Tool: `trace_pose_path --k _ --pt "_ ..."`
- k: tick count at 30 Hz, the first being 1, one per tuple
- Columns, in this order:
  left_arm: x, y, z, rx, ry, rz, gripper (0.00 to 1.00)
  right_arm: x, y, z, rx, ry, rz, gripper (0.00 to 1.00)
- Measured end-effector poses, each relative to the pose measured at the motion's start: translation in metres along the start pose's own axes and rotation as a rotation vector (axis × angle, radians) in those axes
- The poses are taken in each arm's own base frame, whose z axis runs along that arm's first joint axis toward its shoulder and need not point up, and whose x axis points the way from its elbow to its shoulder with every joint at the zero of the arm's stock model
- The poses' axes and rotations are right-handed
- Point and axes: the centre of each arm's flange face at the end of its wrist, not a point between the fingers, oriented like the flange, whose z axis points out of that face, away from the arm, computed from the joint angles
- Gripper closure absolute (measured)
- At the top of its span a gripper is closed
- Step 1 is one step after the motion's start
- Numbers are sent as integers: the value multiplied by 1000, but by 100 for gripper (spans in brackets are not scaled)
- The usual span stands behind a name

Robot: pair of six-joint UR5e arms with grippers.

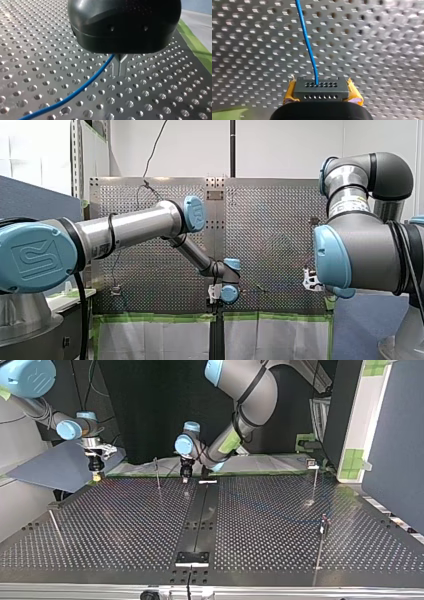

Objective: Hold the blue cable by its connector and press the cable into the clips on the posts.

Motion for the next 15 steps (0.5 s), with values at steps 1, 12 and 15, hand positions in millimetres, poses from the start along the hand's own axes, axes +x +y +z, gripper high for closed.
trace_pose_path --k 1,12,15 --pt "0 1 1 0 0 -2 100 -6 -1 1 1 -11 -1 100" --pt "-9 3 9 -1 -13 -33 100 -10 4 11 4 -23 -13 100" --pt "-10 3 9 1 -8 -34 100 -7 3 15 8 -17 -13 100"
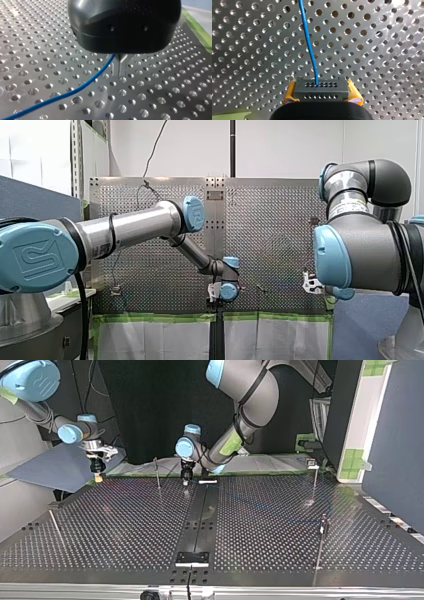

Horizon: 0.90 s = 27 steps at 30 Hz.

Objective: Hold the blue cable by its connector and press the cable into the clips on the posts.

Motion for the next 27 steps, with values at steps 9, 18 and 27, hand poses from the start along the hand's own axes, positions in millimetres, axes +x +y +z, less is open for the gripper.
trace_pose_path --k 9,18,27 --pt "18 2 -14 0 29 51 51 2 -1 3 10 4 5 100" --pt "15 -11 -17 67 61 101 15 1 -4 3 16 2 8 100" --pt "22 -19 -42 144 158 204 0 0 -5 3 17 0 12 100"
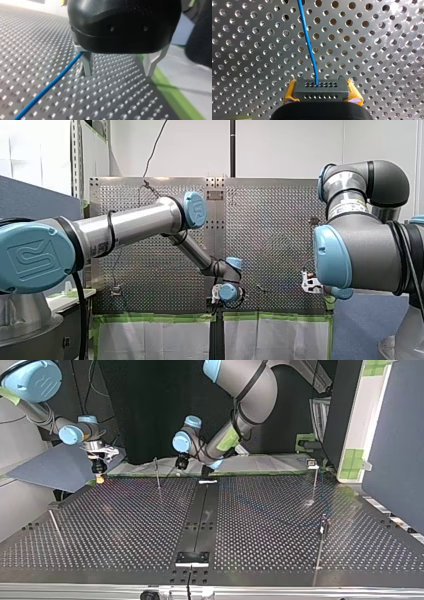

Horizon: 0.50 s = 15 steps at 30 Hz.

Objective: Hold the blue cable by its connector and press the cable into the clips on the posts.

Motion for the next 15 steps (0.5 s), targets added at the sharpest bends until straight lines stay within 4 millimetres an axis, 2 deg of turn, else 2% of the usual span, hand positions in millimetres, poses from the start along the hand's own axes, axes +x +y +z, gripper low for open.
trace_pose_path --k 9,15 --pt "5 -24 -28 78 71 68 0 -5 -2 -2 2 -15 8 100" --pt "5 -34 -37 97 70 74 0 -8 -4 -3 13 -21 11 100"
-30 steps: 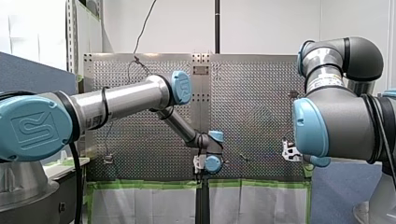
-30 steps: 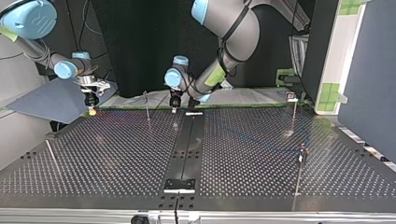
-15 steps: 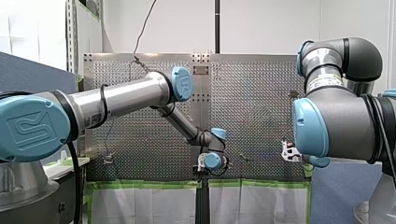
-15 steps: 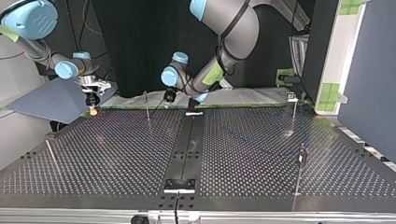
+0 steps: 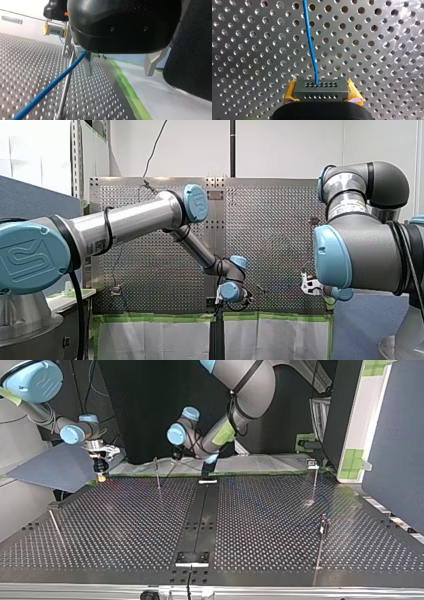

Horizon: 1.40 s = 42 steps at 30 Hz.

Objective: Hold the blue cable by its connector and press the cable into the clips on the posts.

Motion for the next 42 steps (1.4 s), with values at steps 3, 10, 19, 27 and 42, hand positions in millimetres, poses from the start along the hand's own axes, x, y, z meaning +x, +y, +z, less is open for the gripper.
trace_pose_path --k 3,10,19,27,42 --pt "6 -9 -8 13 11 9 0 -1 -1 0 3 -1 0 100" --pt "-12 -22 -17 17 -21 11 0 -2 -3 0 6 -4 1 100" --pt "-39 -32 -24 -7 -73 -4 0 -3 -6 0 10 -9 2 100" --pt "-37 -49 -33 13 -64 4 0 -4 -8 0 12 -12 4 100" --pt "-36 -64 -39 31 -72 6 0 -5 -11 0 17 -16 4 100"
